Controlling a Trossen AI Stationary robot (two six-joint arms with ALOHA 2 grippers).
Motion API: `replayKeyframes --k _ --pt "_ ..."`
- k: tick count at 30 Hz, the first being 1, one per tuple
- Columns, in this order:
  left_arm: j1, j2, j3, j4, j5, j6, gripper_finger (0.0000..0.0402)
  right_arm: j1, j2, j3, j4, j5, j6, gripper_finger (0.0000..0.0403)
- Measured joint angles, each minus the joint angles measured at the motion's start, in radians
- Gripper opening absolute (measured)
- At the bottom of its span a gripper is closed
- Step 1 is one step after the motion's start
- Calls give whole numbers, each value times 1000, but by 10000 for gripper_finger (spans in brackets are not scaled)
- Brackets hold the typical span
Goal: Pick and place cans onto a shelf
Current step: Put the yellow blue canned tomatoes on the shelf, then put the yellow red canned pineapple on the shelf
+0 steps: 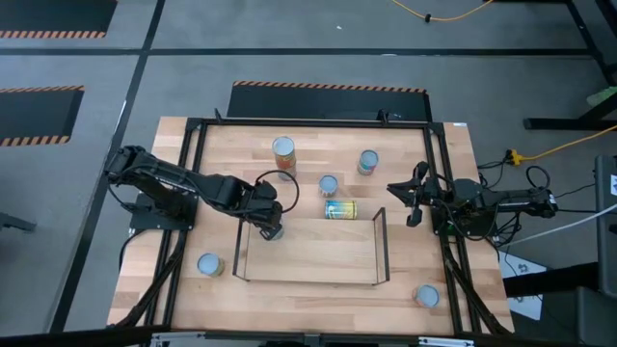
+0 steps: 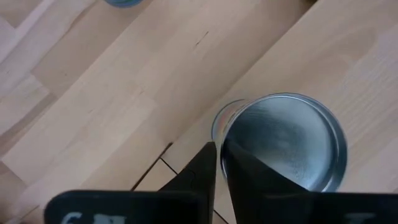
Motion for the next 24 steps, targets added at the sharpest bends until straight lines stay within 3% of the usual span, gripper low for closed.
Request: replayKeyframes --k 13,24 --pt "0 0 0 0 0 11 102 0 0 0 0 0 -2 49" --pt "2 -60 0 5 11 2 102 0 1 0 0 0 -2 49"
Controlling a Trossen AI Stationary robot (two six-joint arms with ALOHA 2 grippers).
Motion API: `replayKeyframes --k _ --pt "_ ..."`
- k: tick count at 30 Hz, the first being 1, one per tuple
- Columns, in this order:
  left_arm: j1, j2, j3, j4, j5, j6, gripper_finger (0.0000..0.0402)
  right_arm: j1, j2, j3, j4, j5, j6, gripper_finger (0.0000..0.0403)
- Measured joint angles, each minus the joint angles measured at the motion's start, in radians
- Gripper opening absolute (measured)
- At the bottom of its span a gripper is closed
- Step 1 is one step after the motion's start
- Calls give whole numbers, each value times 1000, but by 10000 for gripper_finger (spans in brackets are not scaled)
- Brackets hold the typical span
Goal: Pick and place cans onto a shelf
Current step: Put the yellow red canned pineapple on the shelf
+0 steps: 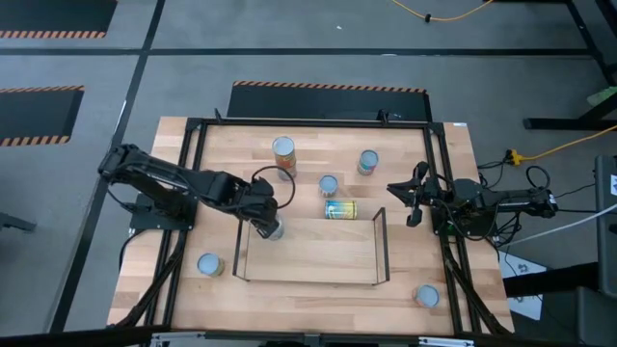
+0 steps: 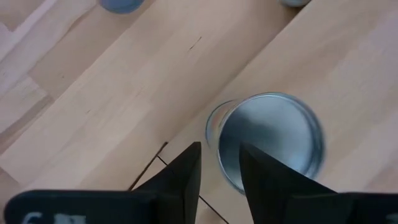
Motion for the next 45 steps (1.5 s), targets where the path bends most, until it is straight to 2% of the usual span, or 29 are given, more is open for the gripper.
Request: replayKeyframes --k 5,11,20,24,34,45 --pt "0 -51 0 39 -7 1 102 0 0 0 0 0 0 49" --pt "31 -101 0 156 -37 103 102 0 0 0 0 0 0 49" --pt "190 -113 1 433 -14 366 102 0 0 1 0 0 0 48" --pt "284 -113 1 505 -1 470 102 0 0 1 0 0 0 48" --pt "456 -103 1 521 -4 602 102 0 0 1 0 0 0 48" --pt "486 -76 0 492 -33 608 102 0 0 1 0 0 0 48"
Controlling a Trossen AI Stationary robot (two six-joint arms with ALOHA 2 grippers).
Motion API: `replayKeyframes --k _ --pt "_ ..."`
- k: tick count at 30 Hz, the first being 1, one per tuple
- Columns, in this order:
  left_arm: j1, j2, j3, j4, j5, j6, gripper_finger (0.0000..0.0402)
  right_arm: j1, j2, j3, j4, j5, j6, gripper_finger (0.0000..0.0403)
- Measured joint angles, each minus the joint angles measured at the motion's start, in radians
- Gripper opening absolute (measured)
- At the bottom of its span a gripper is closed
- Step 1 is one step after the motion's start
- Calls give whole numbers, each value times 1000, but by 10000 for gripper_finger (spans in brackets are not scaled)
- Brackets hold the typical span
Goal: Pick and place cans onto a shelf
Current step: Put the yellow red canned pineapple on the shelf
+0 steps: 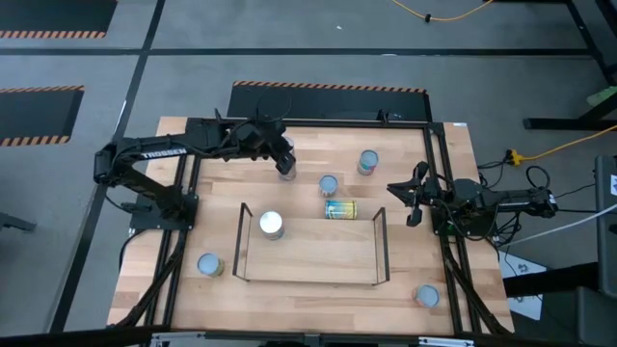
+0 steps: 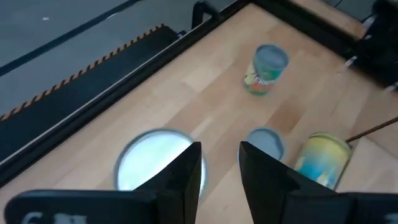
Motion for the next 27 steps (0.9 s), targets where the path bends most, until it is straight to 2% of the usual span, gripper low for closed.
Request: replayKeyframes --k 14,27 --pt "0 94 0 -5 -24 22 102 0 0 0 0 0 0 49" --pt "0 121 0 -23 -33 41 102 0 0 0 0 0 0 49"
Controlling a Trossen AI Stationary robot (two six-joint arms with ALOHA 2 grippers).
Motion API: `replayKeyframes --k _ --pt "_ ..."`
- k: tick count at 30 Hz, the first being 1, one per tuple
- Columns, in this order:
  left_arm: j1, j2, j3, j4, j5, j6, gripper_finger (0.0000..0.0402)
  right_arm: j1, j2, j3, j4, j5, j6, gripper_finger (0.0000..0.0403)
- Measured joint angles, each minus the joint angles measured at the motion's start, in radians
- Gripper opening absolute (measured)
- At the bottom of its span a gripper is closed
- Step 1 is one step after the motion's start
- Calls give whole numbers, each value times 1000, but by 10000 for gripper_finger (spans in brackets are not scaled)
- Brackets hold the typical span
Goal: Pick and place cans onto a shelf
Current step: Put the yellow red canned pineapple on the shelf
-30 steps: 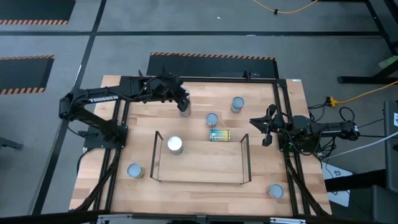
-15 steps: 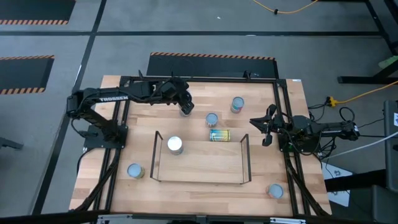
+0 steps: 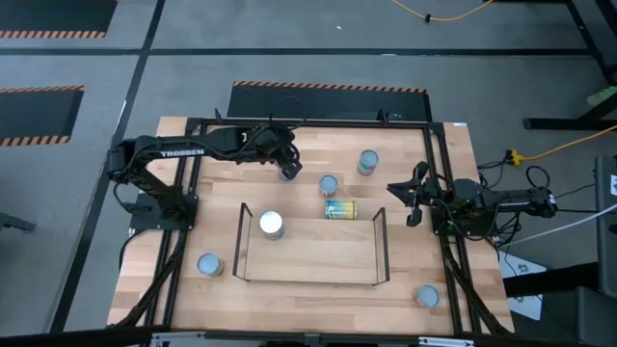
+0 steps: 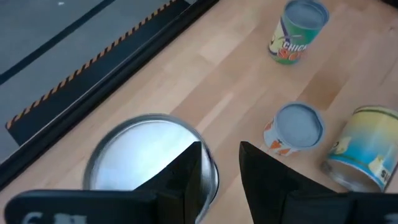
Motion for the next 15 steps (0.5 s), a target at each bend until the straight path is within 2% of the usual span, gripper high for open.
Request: replayKeyframes --k 15 --pt "0 -1 0 -5 3 5 102 0 0 0 0 0 0 49"
